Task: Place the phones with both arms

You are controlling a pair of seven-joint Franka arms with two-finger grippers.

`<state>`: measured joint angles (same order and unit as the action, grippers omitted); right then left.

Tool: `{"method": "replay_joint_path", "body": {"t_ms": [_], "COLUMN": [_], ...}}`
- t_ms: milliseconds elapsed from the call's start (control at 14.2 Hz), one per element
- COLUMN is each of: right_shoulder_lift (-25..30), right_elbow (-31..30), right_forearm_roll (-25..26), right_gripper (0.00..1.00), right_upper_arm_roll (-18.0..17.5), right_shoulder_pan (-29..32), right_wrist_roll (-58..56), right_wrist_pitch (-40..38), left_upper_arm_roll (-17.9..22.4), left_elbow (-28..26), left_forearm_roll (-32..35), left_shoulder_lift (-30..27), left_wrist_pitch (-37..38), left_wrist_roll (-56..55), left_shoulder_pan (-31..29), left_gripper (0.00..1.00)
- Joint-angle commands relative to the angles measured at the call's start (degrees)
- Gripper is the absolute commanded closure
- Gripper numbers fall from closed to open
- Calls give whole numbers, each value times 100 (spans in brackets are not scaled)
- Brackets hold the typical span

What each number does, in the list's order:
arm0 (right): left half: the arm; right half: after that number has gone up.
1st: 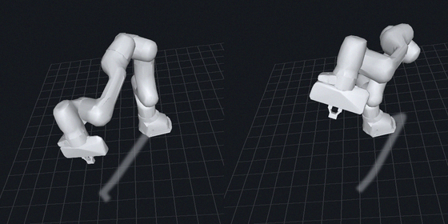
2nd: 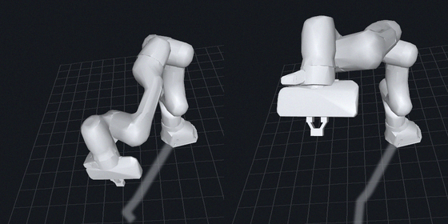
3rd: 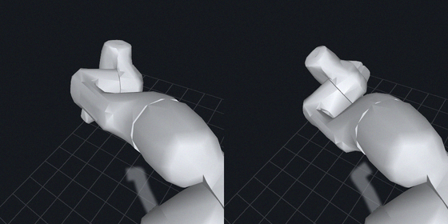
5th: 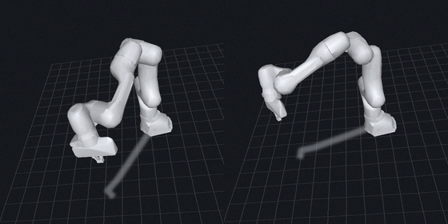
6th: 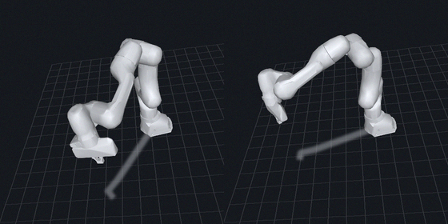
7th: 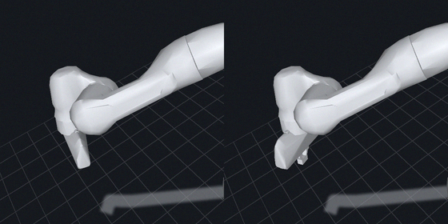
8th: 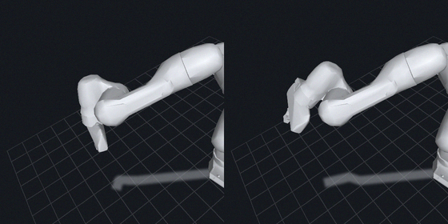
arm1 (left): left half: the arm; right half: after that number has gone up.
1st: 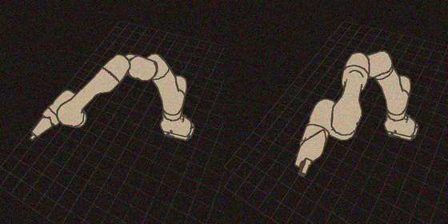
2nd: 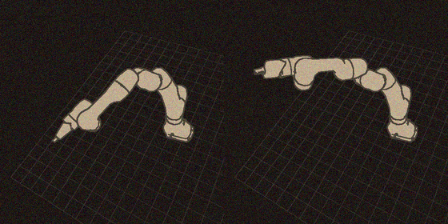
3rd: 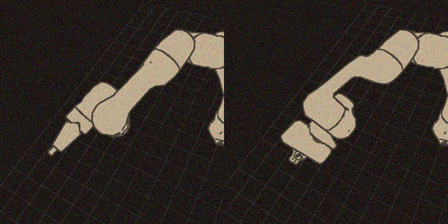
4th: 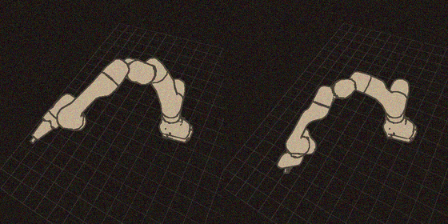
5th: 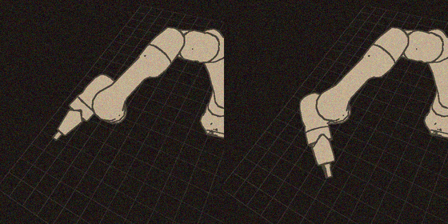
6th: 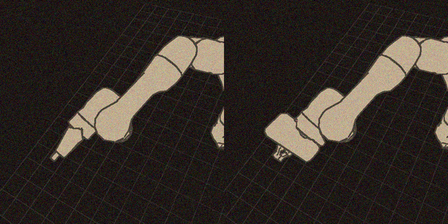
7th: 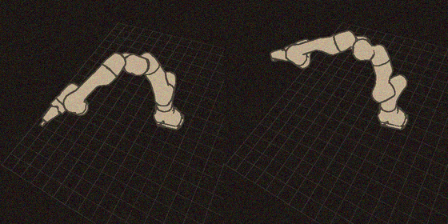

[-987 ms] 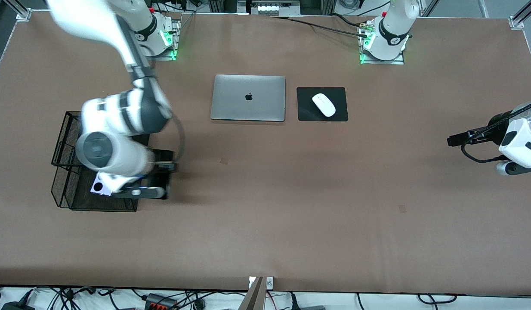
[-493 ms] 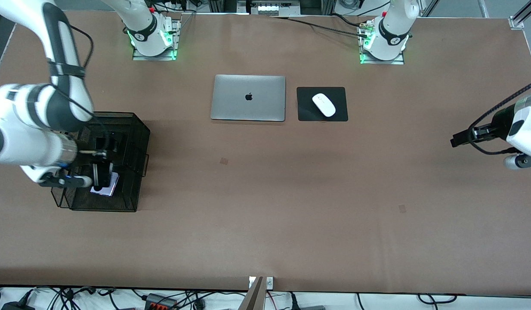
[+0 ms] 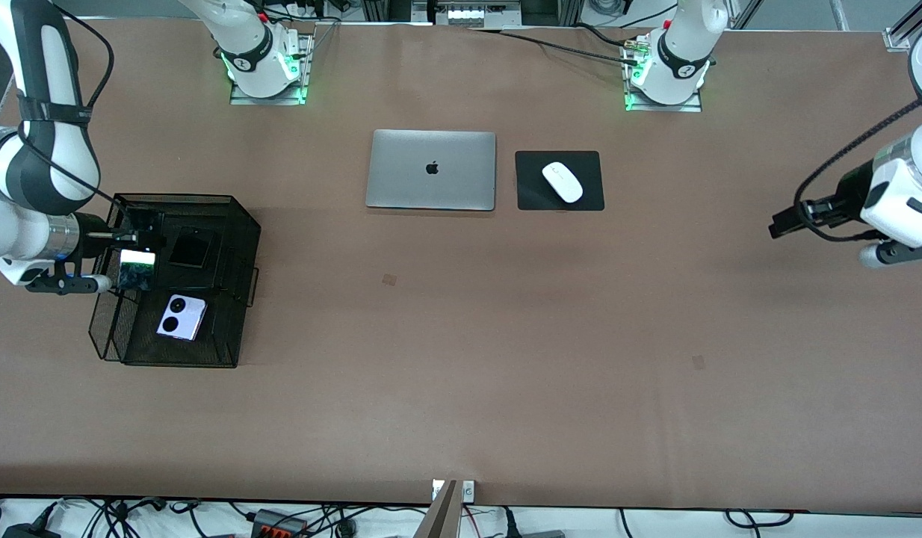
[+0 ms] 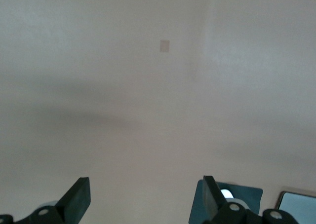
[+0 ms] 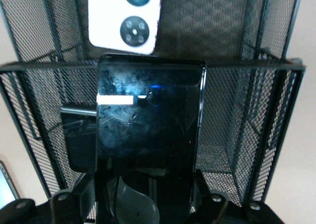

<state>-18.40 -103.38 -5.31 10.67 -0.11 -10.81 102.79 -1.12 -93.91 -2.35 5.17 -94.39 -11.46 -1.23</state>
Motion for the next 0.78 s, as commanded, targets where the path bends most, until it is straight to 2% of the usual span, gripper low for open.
{"method": "replay_joint_path", "body": {"t_ms": [0,141,282,493,705], "right_shoulder_lift": [135,91,38,-111,-225], "right_elbow": [-121,-121,-121,-121,-121], "right_forearm_roll": [65,152,275,311,311], "right_gripper": [68,67,66,66,64], "right_upper_arm_roll": [-101,-101,-101,-101,-109], "right_shoulder_pan": [81,90,142,266,275], "right_wrist_roll": [-44,-44,-131,-351,-342], "right_wrist_pitch": [-40,13,101,251,303], "left_upper_arm_roll": [488,578,595,744,718], "left_elbow": [-277,-294,-329,-408,-330], "left_forearm_roll": [-28,-2,400,411,411], "left_shoulder_lift": [-384,-289,-227,-227,-183], "left_wrist_pitch": [52,-9,-175,-229,-106], "left_wrist_roll": [-14,4,-5,30,-14], "left_shoulder_pan": [507,554,545,623,633], "left_gripper": [0,0,0,0,0]}}
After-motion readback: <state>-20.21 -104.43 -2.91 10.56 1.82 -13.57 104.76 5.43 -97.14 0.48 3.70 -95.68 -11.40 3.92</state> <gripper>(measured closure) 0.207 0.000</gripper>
